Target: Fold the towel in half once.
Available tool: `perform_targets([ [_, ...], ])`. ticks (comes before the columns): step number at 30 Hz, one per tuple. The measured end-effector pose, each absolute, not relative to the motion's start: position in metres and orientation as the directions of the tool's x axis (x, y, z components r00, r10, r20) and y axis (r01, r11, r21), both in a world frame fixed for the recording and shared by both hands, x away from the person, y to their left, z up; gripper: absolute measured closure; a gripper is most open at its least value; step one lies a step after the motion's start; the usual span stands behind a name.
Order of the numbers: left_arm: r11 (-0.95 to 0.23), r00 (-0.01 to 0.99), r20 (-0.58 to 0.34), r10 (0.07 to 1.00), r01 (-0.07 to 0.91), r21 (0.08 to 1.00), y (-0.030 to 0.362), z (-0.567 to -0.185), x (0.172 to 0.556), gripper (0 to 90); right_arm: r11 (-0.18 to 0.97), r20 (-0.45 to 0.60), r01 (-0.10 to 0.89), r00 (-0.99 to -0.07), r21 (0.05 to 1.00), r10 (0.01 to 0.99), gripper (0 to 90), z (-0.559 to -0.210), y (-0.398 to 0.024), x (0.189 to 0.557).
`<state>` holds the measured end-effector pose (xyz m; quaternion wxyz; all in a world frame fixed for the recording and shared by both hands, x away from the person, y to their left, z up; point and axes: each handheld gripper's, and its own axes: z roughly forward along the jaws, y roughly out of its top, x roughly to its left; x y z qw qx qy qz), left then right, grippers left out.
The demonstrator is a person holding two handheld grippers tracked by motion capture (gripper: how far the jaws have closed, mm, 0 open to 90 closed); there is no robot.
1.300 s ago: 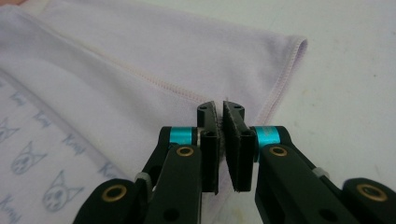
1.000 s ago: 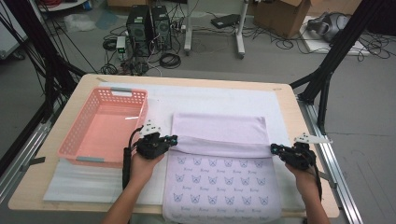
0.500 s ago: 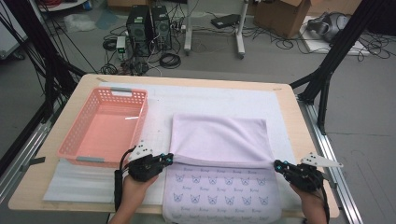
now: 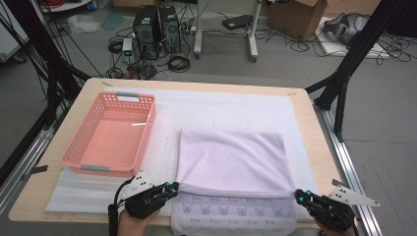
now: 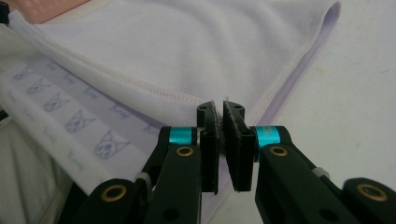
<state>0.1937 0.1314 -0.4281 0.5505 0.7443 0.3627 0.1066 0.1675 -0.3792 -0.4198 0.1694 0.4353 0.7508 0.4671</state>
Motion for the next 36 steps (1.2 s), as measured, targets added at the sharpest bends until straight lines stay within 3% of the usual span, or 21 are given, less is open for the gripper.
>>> perform_targets([
  [9,-0.158,0.73,-0.259,0.632,0.449,0.879,0.139,-0.435,0.171,87.7,0.228,0.141,0.495,-0.601,0.839,0.787,84.3,-0.419,-0.374,0.133],
  [10,-0.152,0.725,-0.263,0.637,0.453,0.879,0.139,-0.436,0.172,84.9,0.239,0.14,0.507,-0.601,0.828,0.787,81.9,-0.421,-0.374,0.133],
  [12,-0.127,0.698,-0.296,0.652,0.485,0.866,0.137,-0.437,0.181,63.3,0.227,0.152,0.528,-0.58,0.818,0.8,64.0,-0.426,-0.376,0.137],
  [15,-0.099,0.678,-0.297,0.672,0.48,0.872,0.136,-0.435,0.197,49.0,0.143,0.205,0.536,-0.537,0.832,0.819,57.8,-0.424,-0.382,0.146],
  [17,-0.094,0.665,-0.291,0.688,0.48,0.872,0.135,-0.433,0.209,46.7,0.136,0.194,0.528,-0.521,0.838,0.831,57.4,-0.421,-0.383,0.153],
  [30,-0.055,0.615,-0.309,0.726,0.499,0.865,0.123,-0.428,0.273,43.1,0.183,0.105,0.596,-0.414,0.782,0.904,66.6,-0.443,-0.361,0.241],
  [34,-0.059,0.612,-0.311,0.727,0.507,0.86,0.121,-0.43,0.285,42.9,0.231,0.069,0.607,-0.43,0.761,0.9,83.4,-0.448,-0.352,0.257],
  [36,-0.061,0.609,-0.309,0.73,0.509,0.858,0.12,-0.431,0.292,42.8,0.253,0.024,0.609,-0.408,0.751,0.913,86.3,-0.445,-0.355,0.259],
])
